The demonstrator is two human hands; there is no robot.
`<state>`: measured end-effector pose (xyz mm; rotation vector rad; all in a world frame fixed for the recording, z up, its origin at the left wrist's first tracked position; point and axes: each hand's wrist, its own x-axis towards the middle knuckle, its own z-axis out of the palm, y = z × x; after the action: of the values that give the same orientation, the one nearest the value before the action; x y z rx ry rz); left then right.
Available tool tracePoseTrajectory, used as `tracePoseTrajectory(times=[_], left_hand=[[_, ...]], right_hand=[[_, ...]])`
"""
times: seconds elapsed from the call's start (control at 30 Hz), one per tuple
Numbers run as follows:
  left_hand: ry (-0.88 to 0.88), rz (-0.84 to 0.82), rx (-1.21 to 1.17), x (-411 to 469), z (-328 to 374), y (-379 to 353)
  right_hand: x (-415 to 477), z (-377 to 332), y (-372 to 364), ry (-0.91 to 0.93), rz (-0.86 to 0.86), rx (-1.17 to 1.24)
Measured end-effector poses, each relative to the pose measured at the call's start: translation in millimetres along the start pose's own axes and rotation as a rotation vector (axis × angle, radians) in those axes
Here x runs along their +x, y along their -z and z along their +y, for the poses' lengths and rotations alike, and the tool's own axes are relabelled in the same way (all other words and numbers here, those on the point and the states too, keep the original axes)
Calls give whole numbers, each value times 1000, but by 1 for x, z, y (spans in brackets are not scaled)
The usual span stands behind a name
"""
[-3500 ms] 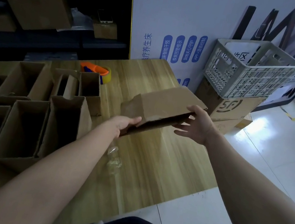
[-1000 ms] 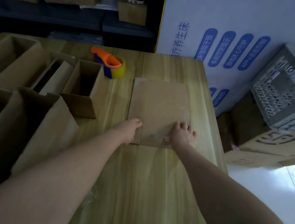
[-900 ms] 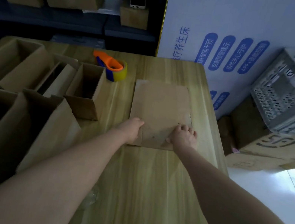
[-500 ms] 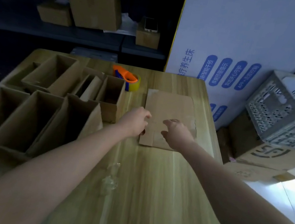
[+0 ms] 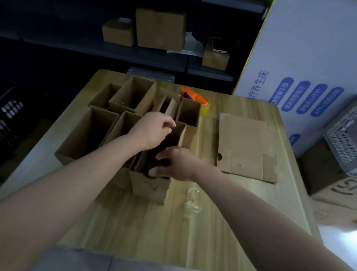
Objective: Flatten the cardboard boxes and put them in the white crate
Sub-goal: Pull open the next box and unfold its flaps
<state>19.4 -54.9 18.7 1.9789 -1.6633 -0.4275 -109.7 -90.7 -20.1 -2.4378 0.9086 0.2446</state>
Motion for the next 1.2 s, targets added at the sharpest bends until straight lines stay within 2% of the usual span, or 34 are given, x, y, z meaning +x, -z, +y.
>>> tracePoseTrajectory(times=[0.1, 0.17, 0.27, 0.4, 0.57, 0.63, 0.73, 0.87, 0.93, 1.1, 1.2], left_hand=[[17, -23, -22, -19, -19, 8], [12, -45, -24, -27, -26, 10], [-26, -32, -46, -34, -28, 14], [-131, 85, -77, -31, -13, 22], [-239, 287, -107, -20, 17, 32], [-244, 317, -154, -17, 28, 34], [-258, 212, -154, -13, 42, 26], [-281, -104, -174, -12, 53, 2], [-267, -222, -203, -11, 58, -13], [-270, -311, -236, -2, 72, -53], [-240, -336, -216, 0, 78, -80]], right_hand=[[10, -19, -20, -10, -154, -339], [11, -25, -26, -32, -132, -433], [5, -30, -16, -43, 42, -304], [-11, -33, 22, -11, 305, -105], [-43, -24, 67, -143, 537, 244], [-59, -14, 78, -213, 631, 375], [-85, 10, 87, -351, 740, 527], [-114, 54, 85, -517, 905, 763], [-126, 77, 74, -624, 923, 825], [-152, 121, 36, -856, 898, 928], [-163, 138, 19, -927, 880, 953]])
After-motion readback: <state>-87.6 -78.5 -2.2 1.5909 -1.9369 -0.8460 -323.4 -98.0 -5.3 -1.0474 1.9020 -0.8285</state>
